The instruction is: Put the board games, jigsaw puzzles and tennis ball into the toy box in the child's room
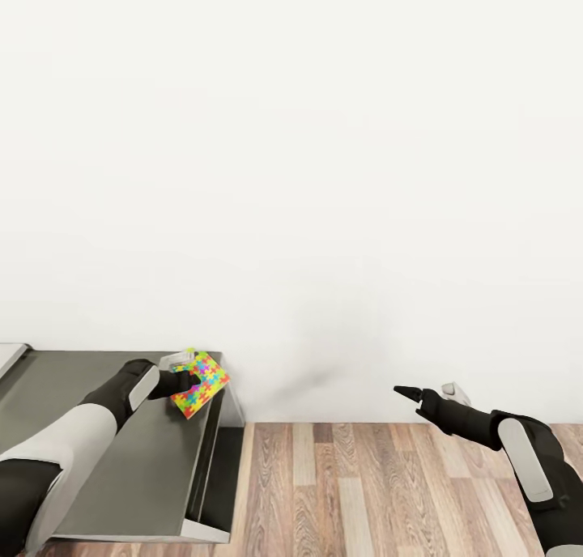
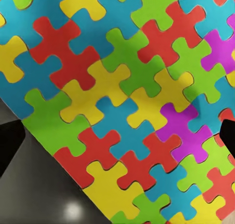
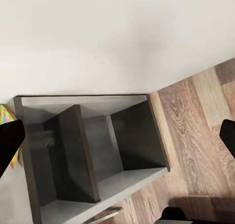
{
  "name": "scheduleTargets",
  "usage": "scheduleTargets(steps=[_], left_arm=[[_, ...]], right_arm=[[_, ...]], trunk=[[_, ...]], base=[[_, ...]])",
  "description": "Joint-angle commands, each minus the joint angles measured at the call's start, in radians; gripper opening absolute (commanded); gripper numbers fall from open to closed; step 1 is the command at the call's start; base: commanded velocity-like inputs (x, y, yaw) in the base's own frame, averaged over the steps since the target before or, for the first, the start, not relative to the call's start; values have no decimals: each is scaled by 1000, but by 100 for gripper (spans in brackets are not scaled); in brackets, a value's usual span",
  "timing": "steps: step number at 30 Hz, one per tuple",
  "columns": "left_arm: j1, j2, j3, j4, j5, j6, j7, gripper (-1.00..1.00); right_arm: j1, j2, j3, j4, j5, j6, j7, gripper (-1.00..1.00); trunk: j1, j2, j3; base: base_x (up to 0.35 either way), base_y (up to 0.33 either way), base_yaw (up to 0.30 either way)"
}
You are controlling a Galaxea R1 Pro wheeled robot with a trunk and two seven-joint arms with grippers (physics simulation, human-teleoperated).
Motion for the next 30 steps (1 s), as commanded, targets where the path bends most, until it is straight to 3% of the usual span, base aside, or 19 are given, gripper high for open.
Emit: scheduleTargets(steps=[1, 30], left_arm=[[-1, -4, -6, -16, 35, 5, -9, 100], [-1, -4, -5, -17, 35, 5, -9, 100]], right_arm=[[-1, 0, -2, 0, 9, 4, 10, 100], [0, 4, -1, 0, 11, 3, 10, 100]], trunk=[[1, -2, -2], [1, -2, -2]], base=[[0, -113, 0], [-16, -24, 0]])
